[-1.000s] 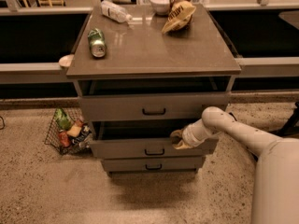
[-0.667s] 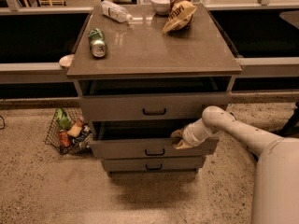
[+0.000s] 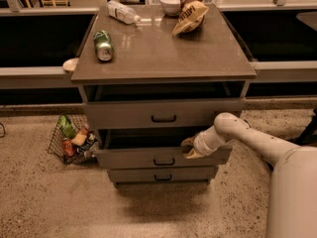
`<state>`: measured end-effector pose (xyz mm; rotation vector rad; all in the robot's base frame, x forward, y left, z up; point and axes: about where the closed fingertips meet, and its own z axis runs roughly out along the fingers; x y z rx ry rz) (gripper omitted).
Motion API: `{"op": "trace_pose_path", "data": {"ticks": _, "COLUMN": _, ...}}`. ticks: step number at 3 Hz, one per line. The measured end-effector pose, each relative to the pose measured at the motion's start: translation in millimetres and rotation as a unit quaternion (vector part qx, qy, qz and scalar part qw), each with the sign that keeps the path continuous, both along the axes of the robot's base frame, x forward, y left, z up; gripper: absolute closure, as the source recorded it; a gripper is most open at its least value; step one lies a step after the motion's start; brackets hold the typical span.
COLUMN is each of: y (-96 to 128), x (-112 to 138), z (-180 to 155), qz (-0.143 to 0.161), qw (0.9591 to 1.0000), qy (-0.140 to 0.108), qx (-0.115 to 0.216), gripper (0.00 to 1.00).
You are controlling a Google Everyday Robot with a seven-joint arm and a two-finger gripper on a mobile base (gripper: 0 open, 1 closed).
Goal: Open middle drawer
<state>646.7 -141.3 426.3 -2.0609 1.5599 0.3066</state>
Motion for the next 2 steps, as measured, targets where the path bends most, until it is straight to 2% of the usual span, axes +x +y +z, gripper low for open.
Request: {"op": "trace_pose_path", "data": {"ticks": 2, "y": 1.9, "x": 0.0, "z": 0.3, "qz": 0.0, "qw": 1.0, "qy": 0.0, "qx": 0.0, "gripper": 0.12}}
